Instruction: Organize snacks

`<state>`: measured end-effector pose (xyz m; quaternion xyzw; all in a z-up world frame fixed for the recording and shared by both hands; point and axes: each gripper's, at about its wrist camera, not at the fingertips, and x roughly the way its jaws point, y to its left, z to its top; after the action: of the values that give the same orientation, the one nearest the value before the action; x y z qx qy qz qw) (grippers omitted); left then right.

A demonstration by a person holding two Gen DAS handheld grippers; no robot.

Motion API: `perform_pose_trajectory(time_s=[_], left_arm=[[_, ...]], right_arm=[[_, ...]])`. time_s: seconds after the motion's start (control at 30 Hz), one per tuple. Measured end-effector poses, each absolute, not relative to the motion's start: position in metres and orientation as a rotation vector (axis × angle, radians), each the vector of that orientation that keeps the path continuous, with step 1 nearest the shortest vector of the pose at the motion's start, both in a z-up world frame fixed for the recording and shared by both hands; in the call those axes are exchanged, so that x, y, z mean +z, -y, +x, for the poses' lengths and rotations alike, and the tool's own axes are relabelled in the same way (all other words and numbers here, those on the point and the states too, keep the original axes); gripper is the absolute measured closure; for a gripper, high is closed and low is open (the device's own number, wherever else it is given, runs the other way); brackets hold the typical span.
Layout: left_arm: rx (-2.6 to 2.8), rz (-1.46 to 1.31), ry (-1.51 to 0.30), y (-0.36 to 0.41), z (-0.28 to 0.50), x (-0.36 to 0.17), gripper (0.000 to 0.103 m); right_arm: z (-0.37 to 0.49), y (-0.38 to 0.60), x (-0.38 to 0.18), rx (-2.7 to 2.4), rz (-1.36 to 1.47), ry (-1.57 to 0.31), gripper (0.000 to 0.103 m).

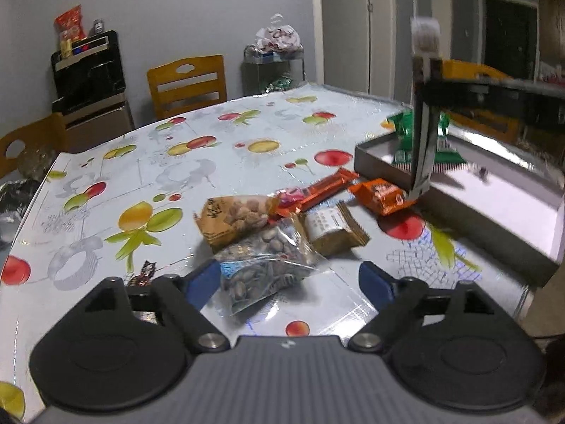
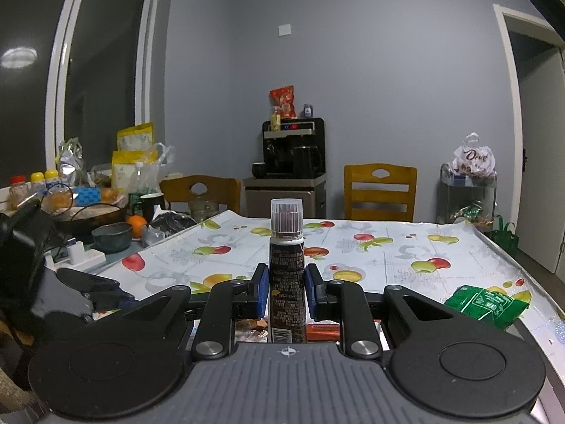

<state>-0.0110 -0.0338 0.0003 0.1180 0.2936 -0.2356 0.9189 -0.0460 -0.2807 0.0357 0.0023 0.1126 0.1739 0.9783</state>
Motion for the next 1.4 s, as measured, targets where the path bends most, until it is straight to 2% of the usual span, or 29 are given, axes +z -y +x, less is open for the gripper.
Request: perform_pose_trajectory(time_s=[0.4, 0.63, 0.67, 0.7, 0.8, 1.13, 1.17, 1.2, 1.4], left_arm=[[-0.396, 0.325, -0.632, 0.050, 0.033, -0.035, 0.016], [-0.414, 0.385, -0.568, 0.061, 0.040, -0.040, 0.017], [-0.425, 0.383, -0.570, 0.062, 0.041, -0.039, 0.027], [-0.441, 0.371, -0.577, 0.062, 0.041, -0.038, 0.045], [-0.435, 0.388, -0.571, 0.063, 0.037, -0.037, 0.060], [-0.458, 0.350, -0.499, 0.038, 0.007, -0.013, 0.074], [-0.457, 0.342, -0.488, 0.034, 0.003, -0.008, 0.077], [-0.455, 0.333, -0.477, 0.029, -0.001, -0.003, 0.091], [-0.461, 0.213, -0.437, 0.001, -0.015, 0.023, 0.095]], right_arm=[[-0.045, 0.282, 0.030, 0.361, 0.022, -0.252, 0.080], [-0.045, 0.282, 0.028, 0.362, 0.029, -0.262, 0.080], [-0.044, 0.282, 0.027, 0.363, 0.029, -0.264, 0.080], [-0.045, 0.282, 0.028, 0.365, 0.027, -0.265, 0.080], [-0.046, 0.281, 0.028, 0.365, 0.026, -0.263, 0.080], [-0.046, 0.279, 0.029, 0.371, 0.015, -0.267, 0.080], [-0.046, 0.278, 0.029, 0.372, 0.012, -0.268, 0.080], [-0.047, 0.278, 0.029, 0.372, 0.010, -0.268, 0.080], [-0.046, 0.275, 0.029, 0.375, 0.007, -0.268, 0.080]])
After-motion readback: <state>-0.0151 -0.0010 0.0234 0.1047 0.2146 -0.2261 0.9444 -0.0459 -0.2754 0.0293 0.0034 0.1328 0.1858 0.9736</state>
